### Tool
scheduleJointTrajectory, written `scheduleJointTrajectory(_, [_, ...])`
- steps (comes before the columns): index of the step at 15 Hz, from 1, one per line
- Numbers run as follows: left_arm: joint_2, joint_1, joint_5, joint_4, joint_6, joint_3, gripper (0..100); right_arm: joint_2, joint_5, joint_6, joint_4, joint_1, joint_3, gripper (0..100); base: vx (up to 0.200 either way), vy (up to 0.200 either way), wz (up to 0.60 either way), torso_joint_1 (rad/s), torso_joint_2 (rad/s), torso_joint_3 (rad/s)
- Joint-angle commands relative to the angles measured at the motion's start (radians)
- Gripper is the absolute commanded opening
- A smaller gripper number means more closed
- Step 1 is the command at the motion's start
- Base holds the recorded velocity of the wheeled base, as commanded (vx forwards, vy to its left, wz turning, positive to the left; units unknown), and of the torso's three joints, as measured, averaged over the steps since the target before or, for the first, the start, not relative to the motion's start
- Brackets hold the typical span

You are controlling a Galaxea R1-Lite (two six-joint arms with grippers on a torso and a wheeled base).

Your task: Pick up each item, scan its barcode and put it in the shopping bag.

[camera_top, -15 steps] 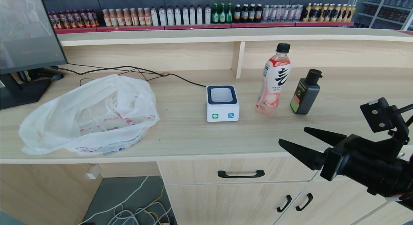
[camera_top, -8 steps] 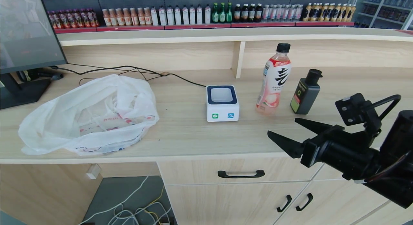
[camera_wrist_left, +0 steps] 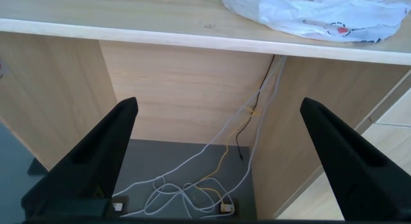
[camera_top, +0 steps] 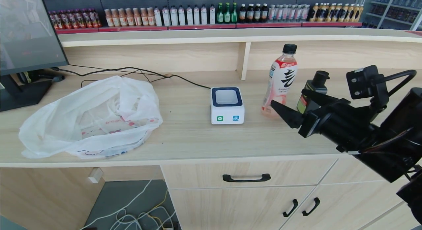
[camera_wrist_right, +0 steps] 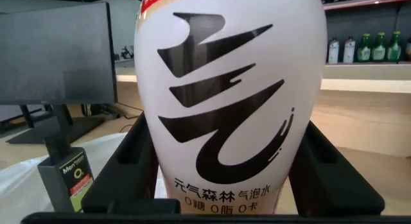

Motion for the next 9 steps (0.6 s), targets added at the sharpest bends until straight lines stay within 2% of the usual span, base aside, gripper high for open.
scheduleJointTrajectory(1, [0.000,0.000,0.000,0.000,-0.001,0.000,100,0.005,-0.001,0.000,-0.001,-0.006,0.003,0,0.000,0.200,0.00,-0.002,0.00,0.002])
scheduleJointTrajectory(9, [0.000,-0.001,0.000,0.000,0.001,0.000,100,0.010,-0.001,0.000,-0.001,-0.003,0.030,0,0.000,0.200,0.00,0.001,0.00,0.004])
